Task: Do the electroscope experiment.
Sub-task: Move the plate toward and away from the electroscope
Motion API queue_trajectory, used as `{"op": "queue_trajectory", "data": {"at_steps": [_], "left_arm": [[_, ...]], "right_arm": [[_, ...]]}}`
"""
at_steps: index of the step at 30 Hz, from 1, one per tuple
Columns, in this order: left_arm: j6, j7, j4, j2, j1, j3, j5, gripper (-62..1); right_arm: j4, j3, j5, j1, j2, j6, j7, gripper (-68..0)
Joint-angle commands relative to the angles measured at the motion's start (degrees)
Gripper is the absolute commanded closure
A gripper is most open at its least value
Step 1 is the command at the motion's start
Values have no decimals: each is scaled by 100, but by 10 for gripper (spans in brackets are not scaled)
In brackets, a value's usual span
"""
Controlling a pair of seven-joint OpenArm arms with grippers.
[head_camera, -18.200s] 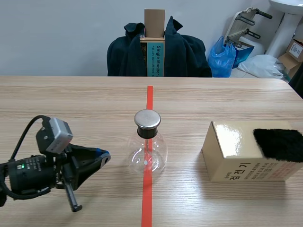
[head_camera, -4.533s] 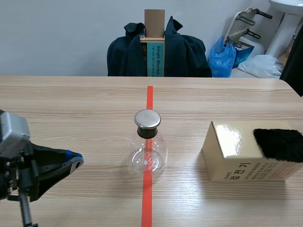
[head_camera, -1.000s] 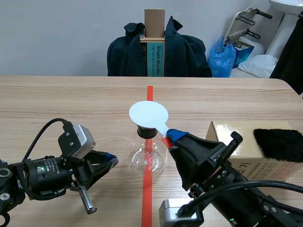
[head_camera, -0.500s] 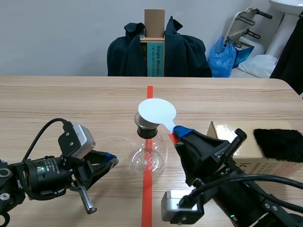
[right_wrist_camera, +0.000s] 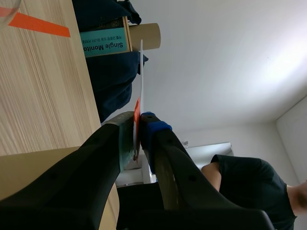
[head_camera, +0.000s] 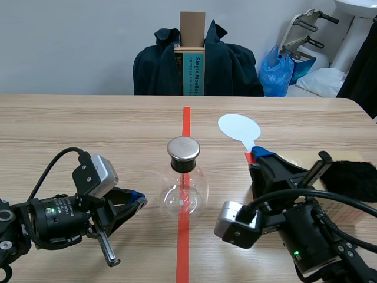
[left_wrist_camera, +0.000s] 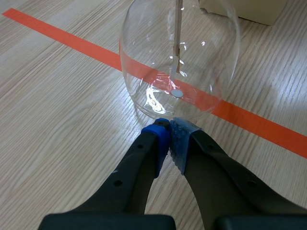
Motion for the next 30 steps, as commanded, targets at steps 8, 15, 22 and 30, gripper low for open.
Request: {"op": "queue_trajectory", "data": {"at_steps": [8,15,22,30], "left_arm": [[9,-98,87,15,-33,-28,-76,-19],[9,-98,87,15,-33,-28,-76,-19],[9,-98,87,15,-33,-28,-76,-19],[9,-98,87,15,-33,-28,-76,-19]], "right_arm": [[94,48,-28,68,33,-68,520,-8],[96,44,-107,68,33,-68,1259,-8],[96,44,-133,68,33,-70,1867,-8],[96,44,-133,68,33,-70,2218,-8]]}}
